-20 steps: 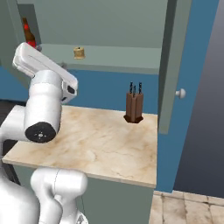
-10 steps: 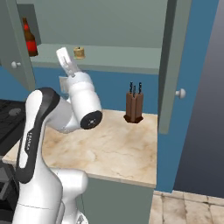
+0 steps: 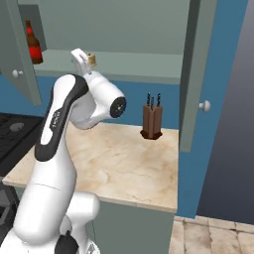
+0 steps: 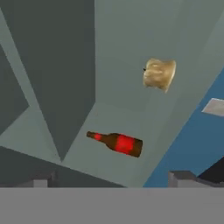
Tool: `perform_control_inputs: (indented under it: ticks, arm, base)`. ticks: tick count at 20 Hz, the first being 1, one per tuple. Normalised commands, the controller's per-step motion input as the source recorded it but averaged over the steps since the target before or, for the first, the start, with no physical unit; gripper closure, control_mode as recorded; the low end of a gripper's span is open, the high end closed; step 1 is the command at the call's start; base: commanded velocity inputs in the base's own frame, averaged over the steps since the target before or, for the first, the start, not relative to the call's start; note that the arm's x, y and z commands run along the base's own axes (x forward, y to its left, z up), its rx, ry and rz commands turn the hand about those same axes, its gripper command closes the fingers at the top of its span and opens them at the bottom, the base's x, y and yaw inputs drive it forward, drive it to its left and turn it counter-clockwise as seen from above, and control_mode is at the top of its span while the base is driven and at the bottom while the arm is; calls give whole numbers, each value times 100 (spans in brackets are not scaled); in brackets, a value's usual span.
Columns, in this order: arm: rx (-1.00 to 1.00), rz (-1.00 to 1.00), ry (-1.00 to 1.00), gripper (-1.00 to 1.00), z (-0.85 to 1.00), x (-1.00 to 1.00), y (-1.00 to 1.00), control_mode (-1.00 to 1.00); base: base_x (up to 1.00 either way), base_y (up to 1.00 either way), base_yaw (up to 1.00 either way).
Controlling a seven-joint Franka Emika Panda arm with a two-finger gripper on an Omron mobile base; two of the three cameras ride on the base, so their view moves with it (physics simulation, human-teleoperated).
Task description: Get the candle and the beer from the cabinet and move them to the dining counter.
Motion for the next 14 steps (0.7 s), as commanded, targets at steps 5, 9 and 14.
perform_control_inputs:
  ticks: [5, 9, 14]
  arm:
    - [0, 30, 15, -100, -13, 31, 34, -100]
    - [0, 24, 12, -100, -5, 9, 63, -100]
    - [0, 19, 13, -100, -1, 10, 77, -100]
  base:
    - [0, 0, 0]
    - [0, 0, 0]
    - [0, 0, 0]
